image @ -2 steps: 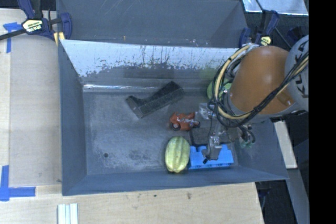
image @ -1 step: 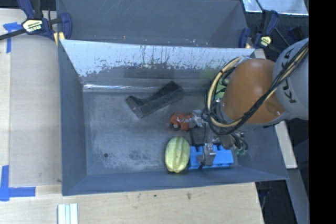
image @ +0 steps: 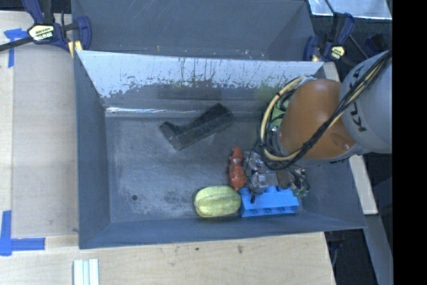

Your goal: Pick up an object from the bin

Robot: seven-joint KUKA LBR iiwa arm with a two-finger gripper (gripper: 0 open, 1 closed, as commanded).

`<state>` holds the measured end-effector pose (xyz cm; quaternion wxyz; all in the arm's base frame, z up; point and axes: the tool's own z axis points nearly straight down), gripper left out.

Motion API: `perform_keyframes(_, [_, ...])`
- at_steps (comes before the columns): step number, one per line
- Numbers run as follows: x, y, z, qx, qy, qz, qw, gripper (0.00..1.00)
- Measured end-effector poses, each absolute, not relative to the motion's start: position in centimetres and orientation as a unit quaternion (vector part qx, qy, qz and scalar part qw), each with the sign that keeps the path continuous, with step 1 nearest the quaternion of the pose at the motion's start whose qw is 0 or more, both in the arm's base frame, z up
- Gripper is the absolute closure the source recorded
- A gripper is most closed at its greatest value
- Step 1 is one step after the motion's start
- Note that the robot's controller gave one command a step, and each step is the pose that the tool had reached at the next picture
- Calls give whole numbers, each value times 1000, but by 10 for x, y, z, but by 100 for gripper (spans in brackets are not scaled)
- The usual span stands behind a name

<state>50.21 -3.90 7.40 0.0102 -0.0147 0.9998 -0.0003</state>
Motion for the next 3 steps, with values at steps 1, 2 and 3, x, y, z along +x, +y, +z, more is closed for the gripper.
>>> perform_keyframes(1, [502,-39,74,-15,1000,0,10,100])
perform_keyframes(2, [494,-7,143,0,1000,0,12,0])
perform_keyframes(3, [493,-7,143,-1,1000,0,11,0])
